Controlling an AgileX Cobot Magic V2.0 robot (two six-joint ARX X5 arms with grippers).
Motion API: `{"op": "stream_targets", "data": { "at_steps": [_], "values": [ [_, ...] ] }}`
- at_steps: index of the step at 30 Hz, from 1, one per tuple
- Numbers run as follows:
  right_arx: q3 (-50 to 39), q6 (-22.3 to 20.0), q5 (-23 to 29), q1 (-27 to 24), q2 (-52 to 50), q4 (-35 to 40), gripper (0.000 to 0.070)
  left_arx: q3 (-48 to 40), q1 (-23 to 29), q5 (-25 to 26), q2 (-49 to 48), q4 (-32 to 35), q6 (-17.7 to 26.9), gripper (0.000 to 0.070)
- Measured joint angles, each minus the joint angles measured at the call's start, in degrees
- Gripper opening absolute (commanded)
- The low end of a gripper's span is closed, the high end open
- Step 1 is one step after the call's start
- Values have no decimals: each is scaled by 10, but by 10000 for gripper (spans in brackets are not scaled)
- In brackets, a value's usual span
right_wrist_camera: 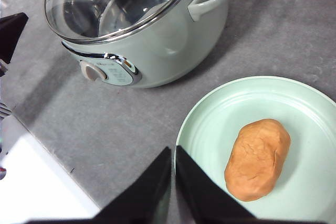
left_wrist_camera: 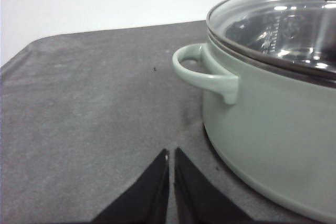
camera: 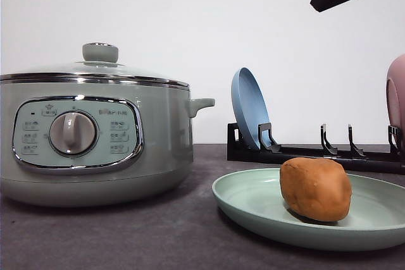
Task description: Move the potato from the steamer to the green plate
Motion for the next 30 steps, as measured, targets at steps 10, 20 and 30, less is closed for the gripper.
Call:
{"op": "stream_targets", "data": {
  "at_steps": [10,20,30],
  "values": [
    [0,0,0,0,0,1,1,-2,0,0,0,5,0,10],
    [0,0,0,0,0,1,1,-2,0,0,0,5,0,10],
    [0,0,2,0,0,1,1,-2,0,0,0,5,0,10]
  ]
}}
